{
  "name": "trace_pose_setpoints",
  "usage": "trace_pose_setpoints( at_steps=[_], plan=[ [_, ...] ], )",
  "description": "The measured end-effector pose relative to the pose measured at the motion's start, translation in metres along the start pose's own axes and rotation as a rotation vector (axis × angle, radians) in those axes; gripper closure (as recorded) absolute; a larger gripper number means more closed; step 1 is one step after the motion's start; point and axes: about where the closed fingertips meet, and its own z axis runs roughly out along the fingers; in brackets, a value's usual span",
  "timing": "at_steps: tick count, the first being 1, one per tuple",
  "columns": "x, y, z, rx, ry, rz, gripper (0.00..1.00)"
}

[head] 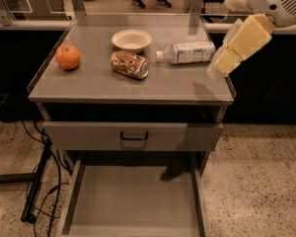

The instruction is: Place orange can into middle drawer

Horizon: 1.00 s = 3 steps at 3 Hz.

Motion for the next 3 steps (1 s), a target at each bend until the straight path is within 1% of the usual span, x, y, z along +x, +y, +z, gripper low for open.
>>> trace_pose_setpoints(
  at_steps=[1,2,3],
  plan=[
    [0.0,0.0,0.0,0.0,0.0,0.0,0.0],
    [-0.009,-0.005,0.017,0.008,0.002,-0.022,0.0],
    [-0.026,-0.021,0.054,0.02,-0.011,-0.034,0.0]
  ],
)
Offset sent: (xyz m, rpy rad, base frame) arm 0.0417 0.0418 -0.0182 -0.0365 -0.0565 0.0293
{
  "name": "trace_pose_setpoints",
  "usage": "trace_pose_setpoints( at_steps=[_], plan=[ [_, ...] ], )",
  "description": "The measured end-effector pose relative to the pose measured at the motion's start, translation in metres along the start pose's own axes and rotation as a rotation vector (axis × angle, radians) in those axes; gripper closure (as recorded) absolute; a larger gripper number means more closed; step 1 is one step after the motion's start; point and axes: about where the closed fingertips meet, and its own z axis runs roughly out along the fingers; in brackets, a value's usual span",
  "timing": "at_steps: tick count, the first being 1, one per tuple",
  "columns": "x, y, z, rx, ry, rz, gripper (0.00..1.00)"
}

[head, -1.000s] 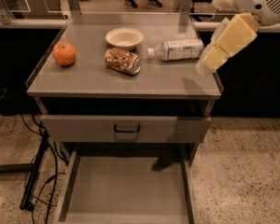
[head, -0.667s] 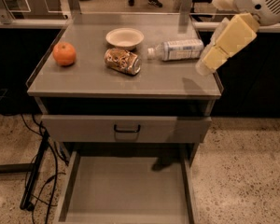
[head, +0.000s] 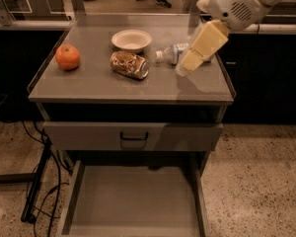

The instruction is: Place orange can into middle drawer

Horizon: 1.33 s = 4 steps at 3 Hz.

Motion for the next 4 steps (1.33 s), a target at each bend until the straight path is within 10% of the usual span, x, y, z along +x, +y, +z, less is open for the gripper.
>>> trace_pose_setpoints(
  at_steps=[4],
  plan=[
    [-0.013,-0.054,0.108,0.043,-0.041,0.085,0.0]
  ],
)
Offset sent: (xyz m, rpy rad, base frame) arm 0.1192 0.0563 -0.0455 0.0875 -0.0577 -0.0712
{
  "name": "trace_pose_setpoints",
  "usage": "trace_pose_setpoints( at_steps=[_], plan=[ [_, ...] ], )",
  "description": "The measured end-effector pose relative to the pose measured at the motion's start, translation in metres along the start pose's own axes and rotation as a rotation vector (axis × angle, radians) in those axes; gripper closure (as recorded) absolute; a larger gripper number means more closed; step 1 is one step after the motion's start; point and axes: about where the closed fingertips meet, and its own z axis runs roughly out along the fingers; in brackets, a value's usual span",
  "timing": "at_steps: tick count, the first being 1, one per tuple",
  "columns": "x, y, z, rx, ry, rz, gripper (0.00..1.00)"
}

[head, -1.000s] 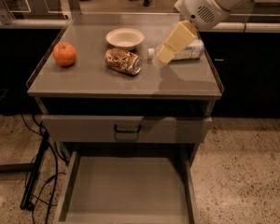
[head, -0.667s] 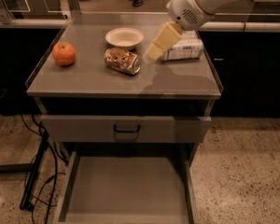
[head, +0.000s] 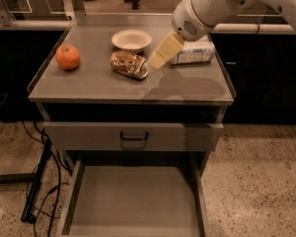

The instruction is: Place orange can into middle drawer

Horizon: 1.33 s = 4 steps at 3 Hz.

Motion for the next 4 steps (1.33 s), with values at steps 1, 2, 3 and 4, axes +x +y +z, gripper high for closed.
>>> trace_pose_setpoints(
  at_steps=[1,2,3,4],
  plan=[
    [-0.007,0.0,0.005,0.002,-0.007,-0.017,0.0],
    [-0.017,-0.005,0.044,-0.026,-0.006,-0.023,0.0],
    [-0.018,-0.005,0.066,-0.046,0.005,-0.017,0.0],
    [-0.015,0.002,0.094,-0.076,0.024,-0.006,0.0]
  ],
)
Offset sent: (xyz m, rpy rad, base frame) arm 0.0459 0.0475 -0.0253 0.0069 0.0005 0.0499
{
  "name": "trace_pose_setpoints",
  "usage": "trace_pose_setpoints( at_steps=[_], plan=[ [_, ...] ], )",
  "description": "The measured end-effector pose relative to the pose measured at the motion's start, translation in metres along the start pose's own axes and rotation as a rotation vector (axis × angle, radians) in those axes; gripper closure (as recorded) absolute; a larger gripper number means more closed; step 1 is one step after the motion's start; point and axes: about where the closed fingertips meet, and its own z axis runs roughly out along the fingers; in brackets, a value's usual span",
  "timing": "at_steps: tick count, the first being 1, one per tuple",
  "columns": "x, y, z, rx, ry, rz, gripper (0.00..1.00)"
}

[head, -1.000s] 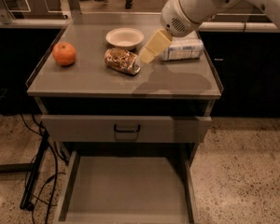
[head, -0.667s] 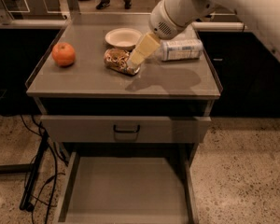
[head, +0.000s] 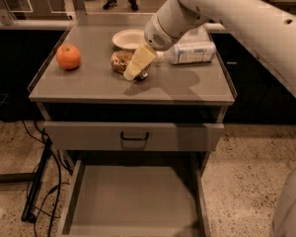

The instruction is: Place orange can into middle drawer

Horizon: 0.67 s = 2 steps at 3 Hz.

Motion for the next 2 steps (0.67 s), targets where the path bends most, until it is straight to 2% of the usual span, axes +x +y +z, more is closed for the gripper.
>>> trace_pose_setpoints(
  at_steps=[1,2],
  plan=[
    [0.004,0.0018,0.0249,-0.02,0.017,0.017,0.0],
    [0.0012,0.0108,0.02,0.005,-0.008,0.043,0.0]
  ],
)
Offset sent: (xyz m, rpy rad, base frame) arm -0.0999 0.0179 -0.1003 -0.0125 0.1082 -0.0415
